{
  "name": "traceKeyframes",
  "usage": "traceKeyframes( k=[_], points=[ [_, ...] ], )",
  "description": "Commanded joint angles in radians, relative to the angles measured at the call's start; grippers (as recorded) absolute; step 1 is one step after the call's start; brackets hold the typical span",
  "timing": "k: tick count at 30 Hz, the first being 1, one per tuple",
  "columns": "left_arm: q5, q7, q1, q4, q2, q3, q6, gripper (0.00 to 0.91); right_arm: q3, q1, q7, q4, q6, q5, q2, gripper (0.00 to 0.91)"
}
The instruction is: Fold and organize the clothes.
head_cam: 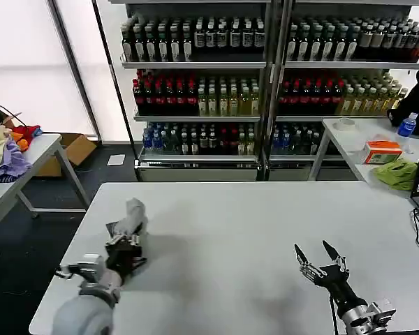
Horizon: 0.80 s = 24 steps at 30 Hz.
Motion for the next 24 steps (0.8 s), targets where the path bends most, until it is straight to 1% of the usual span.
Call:
traceKeyframes(
  k=[1,2,3,5,6,8,9,10,12,13,14,15,16,17,19,20,21,22,23,24],
  points=[
    [0.129,-0.084,-0.252,0.319,-0.261,0.529,0.022,0.907,-0.016,-0.018,0.020,0.016,-0.025,-0.061,0.031,0.907],
    [0.125,-0.088,-0.252,0.339,-0.284,0.544,0.023,0.907,-0.025,-0.013,0.029,0.015,-0.033,-0.092,0.032,0.907],
    [0.119,-0.092,-0.249,0.351,-0.302,0.564,0.023,0.907,-0.030,-0.010,0.033,0.015,-0.042,-0.101,0.031,0.907],
    [0.086,-0.097,-0.244,0.354,-0.314,0.571,0.022,0.907,-0.056,0.009,0.054,0.018,-0.089,-0.108,0.023,0.907],
    [0.051,-0.097,-0.241,0.342,-0.313,0.568,0.021,0.907,-0.071,0.021,0.069,0.021,-0.123,-0.101,0.017,0.907],
    [-0.108,-0.107,-0.236,0.274,-0.292,0.529,0.020,0.907,-0.109,0.056,0.103,0.022,-0.170,-0.057,0.005,0.907],
    [-0.140,-0.109,-0.235,0.257,-0.280,0.514,0.020,0.907,-0.116,0.060,0.110,0.023,-0.186,-0.045,0.003,0.907],
    [-0.162,-0.102,-0.230,0.229,-0.263,0.480,0.020,0.907,-0.140,0.090,0.136,0.020,-0.228,-0.002,-0.001,0.907],
    [-0.210,-0.095,-0.214,0.138,-0.219,0.410,0.020,0.907,-0.192,0.135,0.152,0.013,-0.277,0.057,-0.010,0.907],
    [-0.224,-0.092,-0.208,0.112,-0.205,0.386,0.021,0.907,-0.202,0.144,0.160,0.011,-0.295,0.060,-0.010,0.907],
    [-0.230,-0.081,-0.200,0.072,-0.185,0.316,0.021,0.907,-0.252,0.192,0.187,0.000,-0.337,0.101,-0.012,0.907],
    [-0.222,-0.068,-0.192,0.053,-0.163,0.279,0.020,0.907,-0.259,0.198,0.194,-0.001,-0.341,0.113,-0.012,0.907],
    [-0.218,-0.060,-0.187,0.033,-0.155,0.251,0.020,0.907,-0.308,0.238,0.219,-0.013,-0.380,0.156,-0.010,0.907],
    [-0.215,-0.047,-0.176,0.006,-0.124,0.201,0.017,0.907,-0.362,0.279,0.243,-0.027,-0.398,0.194,-0.008,0.907],
    [-0.215,-0.031,-0.158,-0.022,-0.091,0.130,0.016,0.907,-0.426,0.327,0.261,-0.047,-0.423,0.237,-0.005,0.907],
    [-0.209,-0.012,-0.141,-0.035,-0.069,0.062,0.012,0.907,-0.460,0.358,0.280,-0.066,-0.442,0.262,-0.004,0.907],
    [-0.204,0.001,-0.135,-0.047,-0.055,0.023,0.004,0.907,-0.506,0.395,0.313,-0.096,-0.459,0.311,0.001,0.907],
    [-0.194,0.009,-0.122,-0.050,-0.043,-0.004,-0.001,0.907,-0.533,0.413,0.322,-0.114,-0.470,0.326,0.006,0.907],
    [-0.162,0.046,-0.107,-0.052,-0.027,-0.059,-0.011,0.907,-0.579,0.451,0.328,-0.157,-0.482,0.329,0.020,0.907],
    [-0.141,0.065,-0.096,-0.049,-0.018,-0.093,-0.027,0.907,-0.615,0.479,0.334,-0.186,-0.481,0.330,0.029,0.907]
  ],
)
